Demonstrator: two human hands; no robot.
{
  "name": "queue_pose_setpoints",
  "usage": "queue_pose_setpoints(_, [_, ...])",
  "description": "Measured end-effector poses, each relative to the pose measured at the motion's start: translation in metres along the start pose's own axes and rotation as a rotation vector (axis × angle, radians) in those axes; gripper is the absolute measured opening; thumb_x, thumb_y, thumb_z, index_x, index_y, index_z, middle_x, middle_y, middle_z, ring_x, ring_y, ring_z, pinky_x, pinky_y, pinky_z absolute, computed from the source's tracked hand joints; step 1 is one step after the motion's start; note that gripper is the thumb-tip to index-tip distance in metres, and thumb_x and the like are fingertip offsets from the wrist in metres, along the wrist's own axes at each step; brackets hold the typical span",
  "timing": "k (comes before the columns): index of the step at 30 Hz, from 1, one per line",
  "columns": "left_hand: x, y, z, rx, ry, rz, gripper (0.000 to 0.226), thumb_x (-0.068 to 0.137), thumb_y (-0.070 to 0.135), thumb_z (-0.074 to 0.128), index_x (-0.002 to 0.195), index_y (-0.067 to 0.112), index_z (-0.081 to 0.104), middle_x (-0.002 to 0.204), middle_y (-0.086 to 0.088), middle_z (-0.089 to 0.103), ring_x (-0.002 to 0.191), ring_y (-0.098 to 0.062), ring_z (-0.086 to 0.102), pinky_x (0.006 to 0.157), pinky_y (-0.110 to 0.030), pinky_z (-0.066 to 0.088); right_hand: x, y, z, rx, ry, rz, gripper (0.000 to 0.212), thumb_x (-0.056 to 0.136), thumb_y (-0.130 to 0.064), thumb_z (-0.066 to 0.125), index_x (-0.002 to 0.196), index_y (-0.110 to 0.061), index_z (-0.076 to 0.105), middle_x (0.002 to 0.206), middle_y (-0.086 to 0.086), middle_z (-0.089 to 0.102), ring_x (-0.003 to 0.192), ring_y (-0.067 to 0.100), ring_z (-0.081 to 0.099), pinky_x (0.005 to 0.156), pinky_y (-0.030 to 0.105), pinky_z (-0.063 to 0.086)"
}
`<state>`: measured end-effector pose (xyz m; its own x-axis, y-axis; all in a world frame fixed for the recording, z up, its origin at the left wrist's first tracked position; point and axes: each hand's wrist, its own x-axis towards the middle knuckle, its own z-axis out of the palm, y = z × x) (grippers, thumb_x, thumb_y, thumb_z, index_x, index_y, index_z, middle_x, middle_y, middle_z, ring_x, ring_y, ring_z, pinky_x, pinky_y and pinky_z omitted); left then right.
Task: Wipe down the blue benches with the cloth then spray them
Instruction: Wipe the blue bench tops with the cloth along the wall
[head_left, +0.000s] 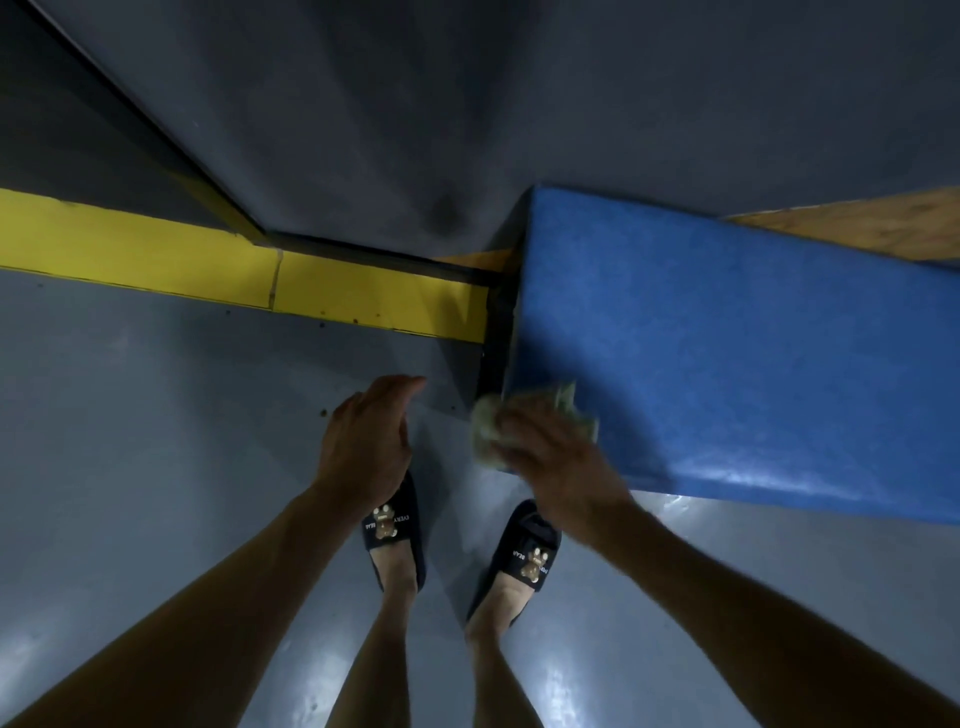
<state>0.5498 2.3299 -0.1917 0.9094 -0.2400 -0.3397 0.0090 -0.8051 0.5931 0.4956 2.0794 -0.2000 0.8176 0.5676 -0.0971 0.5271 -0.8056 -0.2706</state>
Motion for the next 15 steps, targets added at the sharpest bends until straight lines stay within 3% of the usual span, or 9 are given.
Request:
queue_pose_setpoints(3, [0.008, -0.001, 0.0, 0.002, -0.011, 0.008, 0.048, 0.091, -0.004, 0.05, 0.135, 0.015, 0.056, 0.132, -0.008, 0.062, 0.108, -0.031, 0.065, 0.092, -0.048, 0.053, -0.016, 0.012, -0.009, -0.02, -0.047, -0.22, 0.062, 0.075, -0.004, 0.069, 0.134, -0.02, 0.061, 0.145, 0.006, 0.054, 0.138, 0.028, 0.047, 0.114, 0.045, 0.04])
queue_pose_setpoints(5, [0.012, -0.001, 0.0, 0.015, -0.032, -0.001, 0.048, 0.093, -0.002, 0.048, 0.136, 0.017, 0.055, 0.134, -0.006, 0.061, 0.113, -0.03, 0.063, 0.096, -0.048, 0.051, 0.009, 0.038, -0.017, -0.117, -0.052, -0.294, 0.054, 0.082, -0.002, 0.064, 0.133, -0.021, 0.062, 0.143, 0.006, 0.057, 0.134, 0.027, 0.052, 0.109, 0.043, 0.046])
queue_pose_setpoints(8, [0.021, 0.0, -0.004, 0.018, -0.052, -0.009, 0.047, 0.095, 0.0, 0.046, 0.137, 0.02, 0.054, 0.136, -0.005, 0.059, 0.114, -0.03, 0.062, 0.097, -0.047, 0.049, 0.065, 0.102, -0.029, -0.105, 0.159, -0.008, 0.04, 0.093, -0.013, 0.058, 0.133, -0.018, 0.062, 0.138, 0.011, 0.06, 0.128, 0.031, 0.056, 0.11, 0.045, 0.044])
queue_pose_setpoints(11, [0.032, 0.001, -0.008, 0.032, -0.086, -0.007, 0.048, 0.096, 0.0, 0.045, 0.139, 0.021, 0.052, 0.138, -0.004, 0.058, 0.115, -0.028, 0.061, 0.097, -0.046, 0.049, 0.108, 0.132, -0.043, -0.105, 0.216, 0.313, 0.048, 0.097, -0.016, 0.041, 0.144, -0.018, 0.053, 0.15, 0.018, 0.046, 0.14, 0.039, 0.042, 0.114, 0.053, 0.035])
queue_pose_setpoints(13, [0.04, -0.001, -0.009, 0.016, -0.087, 0.003, 0.047, 0.097, 0.002, 0.045, 0.138, 0.021, 0.053, 0.137, -0.003, 0.059, 0.115, -0.026, 0.062, 0.096, -0.044, 0.051, 0.109, 0.11, -0.038, -0.062, 0.275, 0.461, 0.051, 0.095, -0.007, 0.048, 0.145, -0.016, 0.05, 0.152, 0.02, 0.044, 0.141, 0.042, 0.038, 0.113, 0.056, 0.034])
queue_pose_setpoints(15, [0.048, -0.001, -0.011, 0.002, -0.093, 0.01, 0.045, 0.097, 0.003, 0.047, 0.137, 0.022, 0.053, 0.135, -0.002, 0.06, 0.113, -0.024, 0.063, 0.094, -0.043, 0.052, 0.087, 0.067, -0.023, 0.007, 0.28, 0.435, 0.059, 0.086, 0.003, 0.055, 0.143, -0.013, 0.052, 0.149, 0.021, 0.046, 0.139, 0.044, 0.04, 0.114, 0.057, 0.032])
